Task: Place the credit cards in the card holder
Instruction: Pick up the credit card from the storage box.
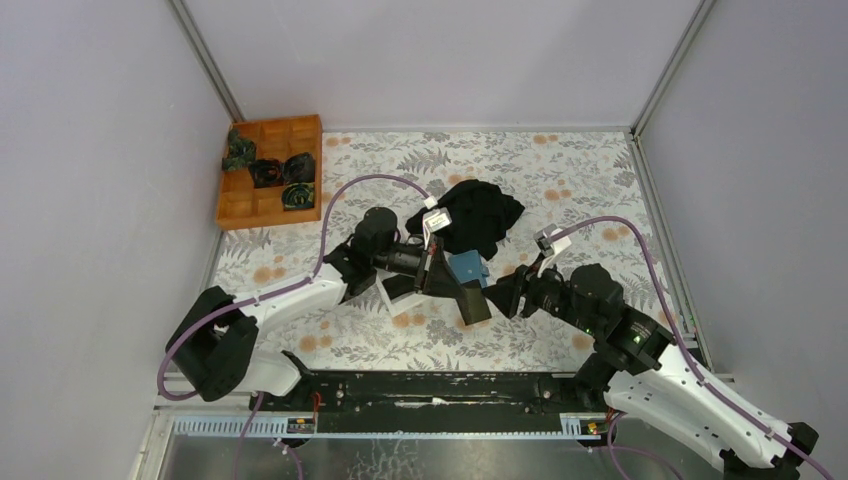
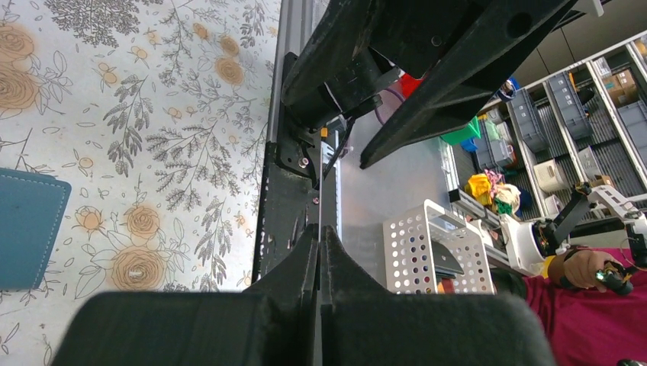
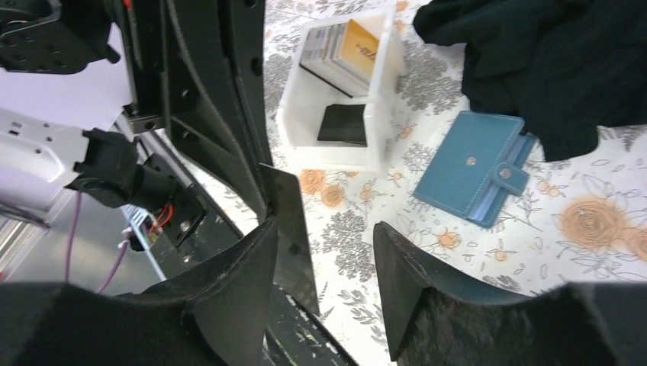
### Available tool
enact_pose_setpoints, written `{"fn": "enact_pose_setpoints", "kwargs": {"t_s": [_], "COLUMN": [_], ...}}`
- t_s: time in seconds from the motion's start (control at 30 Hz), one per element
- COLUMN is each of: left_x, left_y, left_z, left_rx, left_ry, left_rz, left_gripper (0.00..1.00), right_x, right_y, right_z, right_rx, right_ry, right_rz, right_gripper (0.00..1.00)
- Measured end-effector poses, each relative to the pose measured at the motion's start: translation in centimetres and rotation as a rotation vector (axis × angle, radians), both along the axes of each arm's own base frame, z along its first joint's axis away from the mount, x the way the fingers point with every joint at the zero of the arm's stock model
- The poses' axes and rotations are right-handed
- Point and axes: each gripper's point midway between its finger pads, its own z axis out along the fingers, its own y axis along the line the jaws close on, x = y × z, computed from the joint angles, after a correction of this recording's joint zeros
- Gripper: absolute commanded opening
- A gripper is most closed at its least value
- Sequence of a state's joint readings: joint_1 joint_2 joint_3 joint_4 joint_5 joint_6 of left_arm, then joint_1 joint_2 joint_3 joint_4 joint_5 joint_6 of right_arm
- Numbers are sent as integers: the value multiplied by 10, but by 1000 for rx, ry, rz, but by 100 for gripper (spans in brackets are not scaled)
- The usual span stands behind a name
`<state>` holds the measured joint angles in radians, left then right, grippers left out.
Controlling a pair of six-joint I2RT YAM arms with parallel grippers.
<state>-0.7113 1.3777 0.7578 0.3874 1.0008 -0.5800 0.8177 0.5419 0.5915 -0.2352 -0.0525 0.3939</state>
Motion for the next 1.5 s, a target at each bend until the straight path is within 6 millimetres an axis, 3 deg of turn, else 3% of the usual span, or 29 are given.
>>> {"fn": "enact_pose_setpoints", "kwargs": {"t_s": [0.2, 0.43, 0.6, 0.73, 0.8, 0.87, 0.9, 1.0, 1.03, 1.23, 1.5], "left_x": [-4, -4, -5, -4, -3, 0, 2, 12, 17, 65, 109], "left_y": [2, 1, 1, 1, 1, 1, 1, 1, 1, 10, 25], "left_z": [0, 11, 12, 10, 9, 5, 4, 1, 1, -1, -36], "left_rx": [-1, -23, -28, -28, -26, -20, -16, -10, -10, -24, 53], "left_ry": [0, -14, -12, -1, 7, 17, 27, 41, 43, 60, 91], "left_rz": [-27, -48, -60, -65, -67, -62, -54, -16, 6, 233, 580], "left_gripper": [0, 0, 0, 2, 15, 38, 43, 64, 66, 68, 65], "right_x": [-11, -20, -24, -27, -28, -29, -29, -30, -30, -28, -3], "right_y": [8, 14, 20, 26, 28, 30, 31, 32, 32, 30, 13], "right_z": [1, -18, -20, -16, -17, -17, -17, -17, -17, -17, -33], "right_rx": [43, 55, 83, 120, 134, 155, 163, 175, 177, 174, 58], "right_ry": [34, 87, 103, 103, 106, 109, 111, 115, 115, 112, 132], "right_rz": [61, 100, 130, 158, 168, 177, 180, 184, 184, 163, -7], "right_gripper": [53, 48, 33, 14, 2, 0, 0, 0, 0, 0, 0]}}
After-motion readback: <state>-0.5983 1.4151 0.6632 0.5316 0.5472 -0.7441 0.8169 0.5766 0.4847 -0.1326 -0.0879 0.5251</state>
